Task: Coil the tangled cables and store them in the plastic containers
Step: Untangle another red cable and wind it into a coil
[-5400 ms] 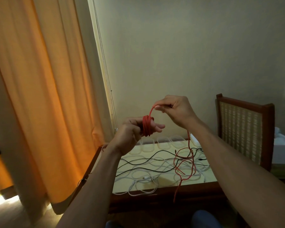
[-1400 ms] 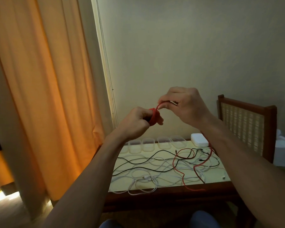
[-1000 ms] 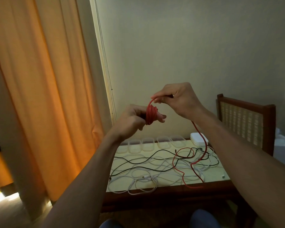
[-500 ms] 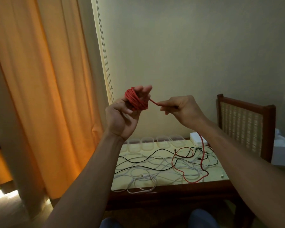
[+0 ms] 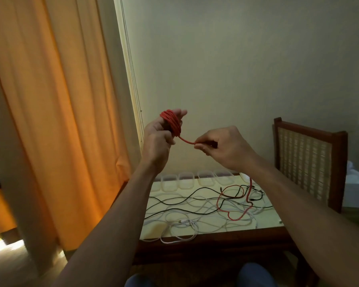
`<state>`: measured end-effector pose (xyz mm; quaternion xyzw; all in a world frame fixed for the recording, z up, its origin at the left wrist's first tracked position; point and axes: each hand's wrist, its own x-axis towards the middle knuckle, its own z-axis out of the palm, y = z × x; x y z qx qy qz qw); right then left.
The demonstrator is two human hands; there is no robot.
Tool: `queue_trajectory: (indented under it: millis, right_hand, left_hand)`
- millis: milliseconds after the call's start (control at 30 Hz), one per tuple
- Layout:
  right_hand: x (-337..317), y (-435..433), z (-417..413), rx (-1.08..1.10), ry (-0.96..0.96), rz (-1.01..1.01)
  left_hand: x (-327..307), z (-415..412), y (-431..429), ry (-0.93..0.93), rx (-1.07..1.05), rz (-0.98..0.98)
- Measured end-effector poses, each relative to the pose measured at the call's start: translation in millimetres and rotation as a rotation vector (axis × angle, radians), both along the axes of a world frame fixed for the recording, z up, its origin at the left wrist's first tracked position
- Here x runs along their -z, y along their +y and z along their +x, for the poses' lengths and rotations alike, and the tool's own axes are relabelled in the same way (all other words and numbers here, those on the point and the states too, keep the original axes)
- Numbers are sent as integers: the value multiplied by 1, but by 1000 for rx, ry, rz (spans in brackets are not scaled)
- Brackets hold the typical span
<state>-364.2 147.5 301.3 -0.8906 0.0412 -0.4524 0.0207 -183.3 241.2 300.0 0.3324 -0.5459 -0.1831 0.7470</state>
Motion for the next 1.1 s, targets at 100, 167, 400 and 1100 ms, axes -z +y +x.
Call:
queue_trajectory:
  millis: [100,167,400,1100]
  right_hand:
    - [-8,1,-6,7,2,-47]
    - [-13,3,-10,4,12,-102]
    - [-29,7,-8,31,78,-271]
    - [-30,-13,13,-94,-53,256]
  left_hand:
    - [3,5,4,-242,-153,99]
    - [3,6,7,-348,-187,159]
    - [4,-6,16,-560,-87,369]
    - [10,3,20,-518,330,399]
